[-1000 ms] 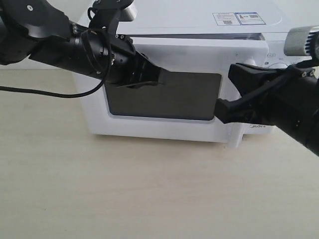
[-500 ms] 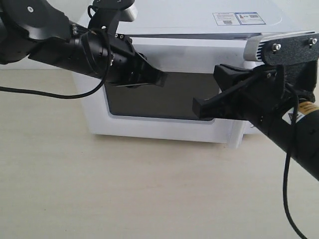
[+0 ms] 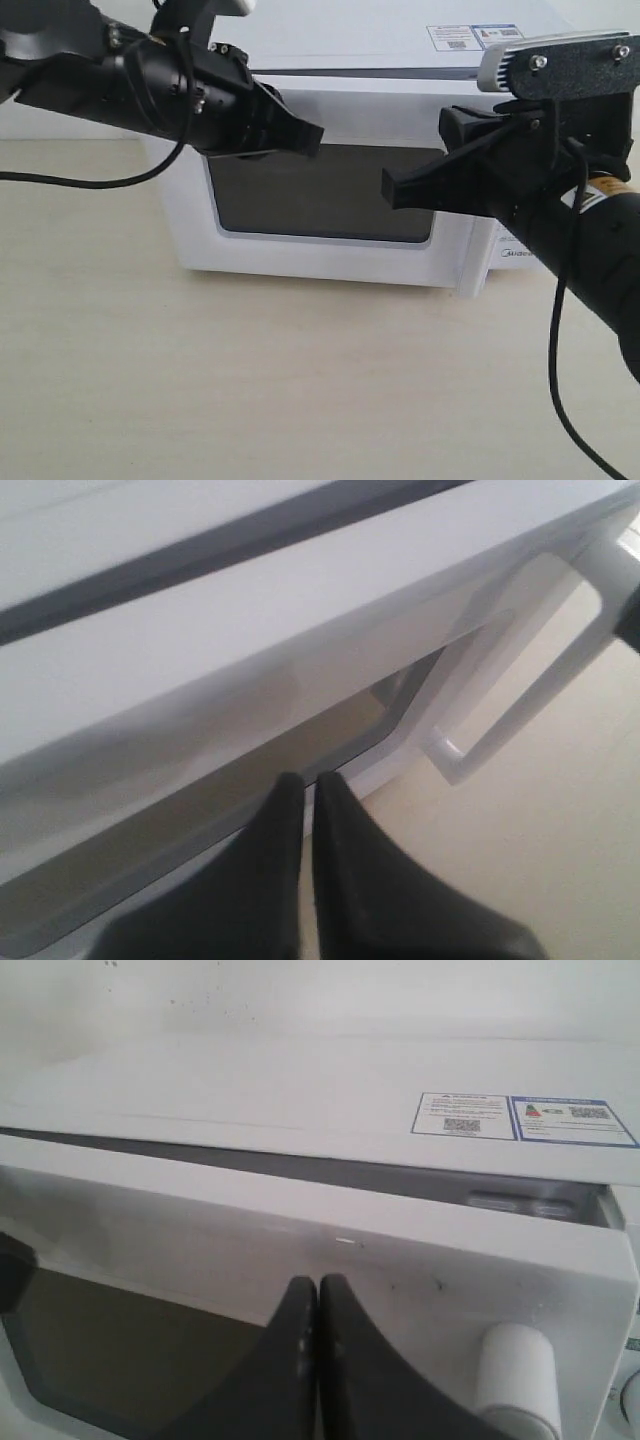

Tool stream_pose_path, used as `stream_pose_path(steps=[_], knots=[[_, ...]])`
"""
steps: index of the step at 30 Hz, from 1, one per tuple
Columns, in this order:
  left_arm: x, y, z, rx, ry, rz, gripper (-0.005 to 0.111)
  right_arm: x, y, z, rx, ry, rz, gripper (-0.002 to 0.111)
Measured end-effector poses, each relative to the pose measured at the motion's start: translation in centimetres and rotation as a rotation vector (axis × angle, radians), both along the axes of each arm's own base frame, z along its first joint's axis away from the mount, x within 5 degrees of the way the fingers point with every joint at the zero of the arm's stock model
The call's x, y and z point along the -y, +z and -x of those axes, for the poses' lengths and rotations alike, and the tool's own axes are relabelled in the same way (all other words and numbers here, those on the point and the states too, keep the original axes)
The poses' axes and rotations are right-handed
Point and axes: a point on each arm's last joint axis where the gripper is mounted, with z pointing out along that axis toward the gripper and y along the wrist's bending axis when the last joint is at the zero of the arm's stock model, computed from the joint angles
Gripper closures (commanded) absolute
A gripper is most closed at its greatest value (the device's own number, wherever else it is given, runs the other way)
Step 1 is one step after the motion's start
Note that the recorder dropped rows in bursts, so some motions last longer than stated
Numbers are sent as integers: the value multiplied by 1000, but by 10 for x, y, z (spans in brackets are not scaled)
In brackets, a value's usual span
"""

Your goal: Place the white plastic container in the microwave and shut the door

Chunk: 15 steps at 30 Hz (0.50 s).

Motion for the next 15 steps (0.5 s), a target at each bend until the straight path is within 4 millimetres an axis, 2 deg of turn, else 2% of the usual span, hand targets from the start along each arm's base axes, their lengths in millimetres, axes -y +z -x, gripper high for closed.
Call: stream_pose_path(steps=[4,10,15], knots=[[-12,11,17,34,11,18,102,-2,-3,-5,-22,-27,10,109],[-34,11,45,72,44,28,102,-7,-11,-12,-49,-46,38,109],[-52,19,69,123,73,64,102,-8,-9,-16,-51,-76,33,109]])
